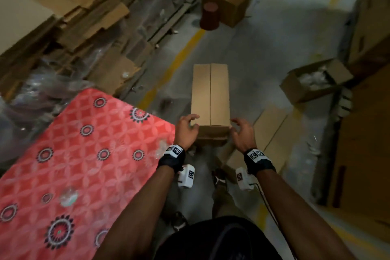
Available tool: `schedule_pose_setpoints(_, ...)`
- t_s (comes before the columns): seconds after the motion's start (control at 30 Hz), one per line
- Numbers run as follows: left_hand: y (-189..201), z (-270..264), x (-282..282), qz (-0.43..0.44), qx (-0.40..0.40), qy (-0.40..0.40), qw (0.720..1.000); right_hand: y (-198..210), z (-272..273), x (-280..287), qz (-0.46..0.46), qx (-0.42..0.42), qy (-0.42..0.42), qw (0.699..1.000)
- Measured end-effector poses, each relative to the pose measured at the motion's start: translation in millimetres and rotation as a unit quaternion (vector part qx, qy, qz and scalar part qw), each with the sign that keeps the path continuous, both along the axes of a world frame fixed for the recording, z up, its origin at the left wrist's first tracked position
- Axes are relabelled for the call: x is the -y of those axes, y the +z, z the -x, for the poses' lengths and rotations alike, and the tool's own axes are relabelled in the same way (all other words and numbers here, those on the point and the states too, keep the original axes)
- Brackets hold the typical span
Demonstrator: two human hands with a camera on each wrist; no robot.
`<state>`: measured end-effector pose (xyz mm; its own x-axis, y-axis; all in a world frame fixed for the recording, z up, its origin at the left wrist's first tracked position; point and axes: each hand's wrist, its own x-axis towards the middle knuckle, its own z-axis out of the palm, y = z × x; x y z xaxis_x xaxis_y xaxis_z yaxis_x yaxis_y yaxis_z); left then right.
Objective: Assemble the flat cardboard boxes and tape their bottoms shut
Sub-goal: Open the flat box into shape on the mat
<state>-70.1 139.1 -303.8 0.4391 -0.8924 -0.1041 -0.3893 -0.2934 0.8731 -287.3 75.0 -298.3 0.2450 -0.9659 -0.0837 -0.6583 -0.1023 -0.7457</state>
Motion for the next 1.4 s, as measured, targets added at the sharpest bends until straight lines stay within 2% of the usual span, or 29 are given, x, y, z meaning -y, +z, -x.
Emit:
schedule_pose_setpoints(0.23, -38, 35, 105, -0.064, -0.012, 0.013, 0.998, -38, 32, 98, -0.052, 0.007, -0.026, 0.998)
schedule_pose_setpoints(0.47, -91, 14, 177, -0.141, -0.030, 0.067, 0.987, -95, 20, 174, -0.148, -0.017, -0.023, 0.989)
schedule_pose_setpoints(0.63, -162, -15, 227, -0.223, -0.044, 0.076, 0.971, -164, -10, 227, -0.219, -0.041, -0.040, 0.974)
schedule_pose_setpoints(0.8, -244, -45, 273, -0.281, -0.056, 0.081, 0.955, -257, -41, 268, -0.320, -0.073, -0.016, 0.944)
schedule_pose_setpoints(0.9, -287, -65, 292, -0.295, -0.032, 0.088, 0.951, -295, -57, 288, -0.348, -0.076, -0.015, 0.934)
schedule_pose_setpoints(0.97, -303, -73, 300, -0.316, -0.064, 0.080, 0.943, -313, -63, 296, -0.348, -0.075, -0.027, 0.934)
schedule_pose_setpoints(1.03, -313, -76, 302, -0.330, -0.126, 0.067, 0.933, -322, -67, 298, -0.345, -0.082, -0.039, 0.934)
schedule_pose_setpoints(1.07, -317, -76, 301, -0.338, -0.133, 0.060, 0.930, -324, -67, 296, -0.348, -0.092, -0.041, 0.932)
schedule_pose_setpoints(1.17, -315, -75, 295, -0.384, -0.100, 0.032, 0.917, -320, -65, 286, -0.372, -0.118, -0.049, 0.919)
schedule_pose_setpoints(1.23, -311, -75, 291, -0.397, -0.110, 0.023, 0.911, -315, -61, 283, -0.389, -0.116, -0.054, 0.913)
schedule_pose_setpoints(1.3, -310, -79, 295, -0.392, -0.108, 0.021, 0.913, -314, -61, 290, -0.382, -0.110, -0.057, 0.916)
schedule_pose_setpoints(1.4, -317, -91, 320, -0.351, -0.082, 0.022, 0.932, -320, -74, 318, -0.342, -0.095, -0.055, 0.933)
